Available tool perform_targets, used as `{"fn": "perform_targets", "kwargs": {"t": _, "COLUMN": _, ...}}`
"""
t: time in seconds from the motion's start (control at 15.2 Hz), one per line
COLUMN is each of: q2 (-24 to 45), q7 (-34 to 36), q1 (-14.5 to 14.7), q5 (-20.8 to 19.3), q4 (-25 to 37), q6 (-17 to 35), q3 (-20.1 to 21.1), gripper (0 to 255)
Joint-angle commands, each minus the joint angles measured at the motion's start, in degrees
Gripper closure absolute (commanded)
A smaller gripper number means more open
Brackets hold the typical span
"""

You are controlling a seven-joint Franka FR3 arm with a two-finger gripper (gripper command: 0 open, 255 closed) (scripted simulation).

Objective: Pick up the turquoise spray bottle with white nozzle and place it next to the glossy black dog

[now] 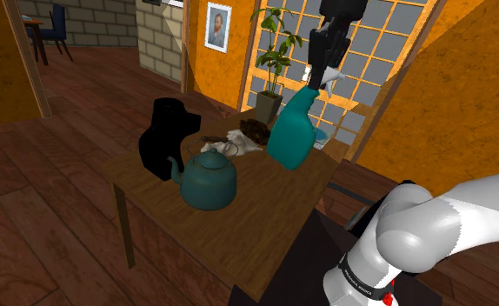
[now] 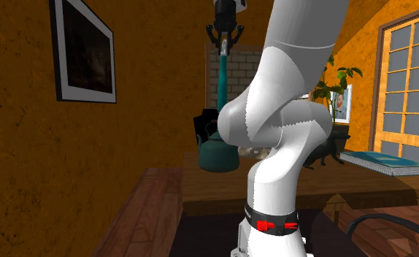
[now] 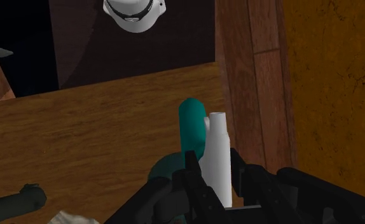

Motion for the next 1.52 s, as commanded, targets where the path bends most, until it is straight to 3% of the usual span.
{"fn": "perform_targets", "kwargs": {"t": 0.0, "q2": 0.8, "q7": 0.1, "q1": 0.0, "q5": -0.1, "q4": 2.2, "q6": -1.4, "q3": -0.1, "gripper": 255}}
{"fn": "perform_targets", "kwargs": {"t": 0.13, "q2": 1.7, "q7": 0.3, "q1": -0.1, "q5": -0.1, "q4": 4.3, "q6": -2.6, "q3": -0.1, "gripper": 255}}
{"fn": "perform_targets", "kwargs": {"t": 0.79, "q2": 2.4, "q7": -14.8, "q1": -2.2, "q5": -8.1, "q4": 2.8, "q6": -1.2, "q3": -12.1, "gripper": 255}}
{"fn": "perform_targets", "kwargs": {"t": 1.45, "q2": 9.1, "q7": -29.8, "q1": -4.3, "q5": -14.2, "q4": 7.4, "q6": 1.6, "q3": -24.2, "gripper": 255}}
